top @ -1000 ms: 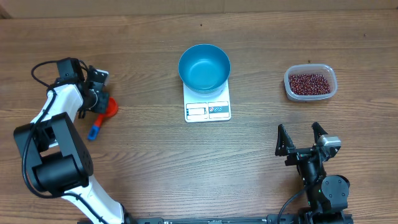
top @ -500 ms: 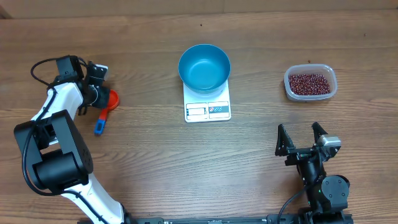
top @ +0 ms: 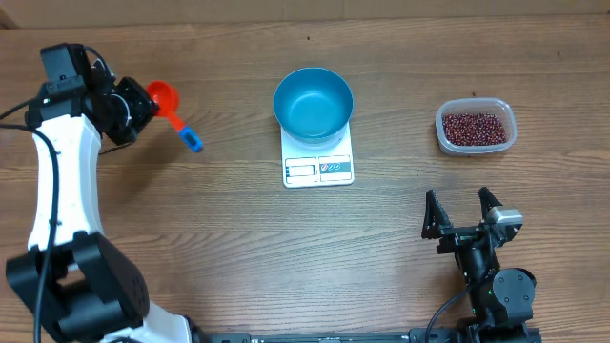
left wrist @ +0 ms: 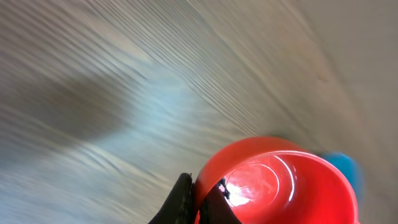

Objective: Scoop item into bowl and weigh 150g on scale
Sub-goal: 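Lift the red scoop with the left gripper toward the scale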

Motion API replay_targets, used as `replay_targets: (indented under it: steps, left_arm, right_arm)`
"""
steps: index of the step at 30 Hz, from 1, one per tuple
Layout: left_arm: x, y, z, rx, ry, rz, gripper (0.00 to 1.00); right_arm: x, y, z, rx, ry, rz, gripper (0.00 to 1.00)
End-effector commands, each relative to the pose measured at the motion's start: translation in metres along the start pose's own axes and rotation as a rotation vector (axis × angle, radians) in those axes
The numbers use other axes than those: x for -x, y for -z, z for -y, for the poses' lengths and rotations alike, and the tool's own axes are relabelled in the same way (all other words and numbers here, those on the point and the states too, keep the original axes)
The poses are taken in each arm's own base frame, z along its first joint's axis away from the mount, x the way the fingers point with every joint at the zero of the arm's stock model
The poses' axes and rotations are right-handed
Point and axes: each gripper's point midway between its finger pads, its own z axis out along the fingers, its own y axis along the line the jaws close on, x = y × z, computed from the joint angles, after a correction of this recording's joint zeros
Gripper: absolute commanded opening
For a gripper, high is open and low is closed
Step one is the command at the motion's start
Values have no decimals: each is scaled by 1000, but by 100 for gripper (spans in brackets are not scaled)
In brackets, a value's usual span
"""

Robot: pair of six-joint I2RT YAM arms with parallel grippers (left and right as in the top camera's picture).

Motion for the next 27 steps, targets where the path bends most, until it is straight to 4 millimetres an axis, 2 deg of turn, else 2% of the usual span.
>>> replay_targets:
  steps: [1,8,17,21,23,24,27]
  left_arm:
    - [-37,11,38,-80,84,-106,4]
    - [-102,5,52,101,118,-163,4]
    - [-161,-8,88,159,13,-164,4]
    - [-171,-11,103,125,-33,-159,4]
    - [-173,-12,110,102,-47,-153,4]
    - [-173,-13,115,88,-54,-148,4]
    - [-171,-14,119,71,-59,-139,4]
  right_arm:
    - [-1,0,0,0,4,6,100]
    - [-1,0,0,0,4,6,100]
    - [-1,0,-5,27,-25,7,100]
    - [-3,1,-21,120,-155,-20,100]
    - [-3,3,-34,197,-216,-35,100]
    - [-3,7,-50,292,-230,-53,100]
    - [2,13,-65,379,-295,-69,100]
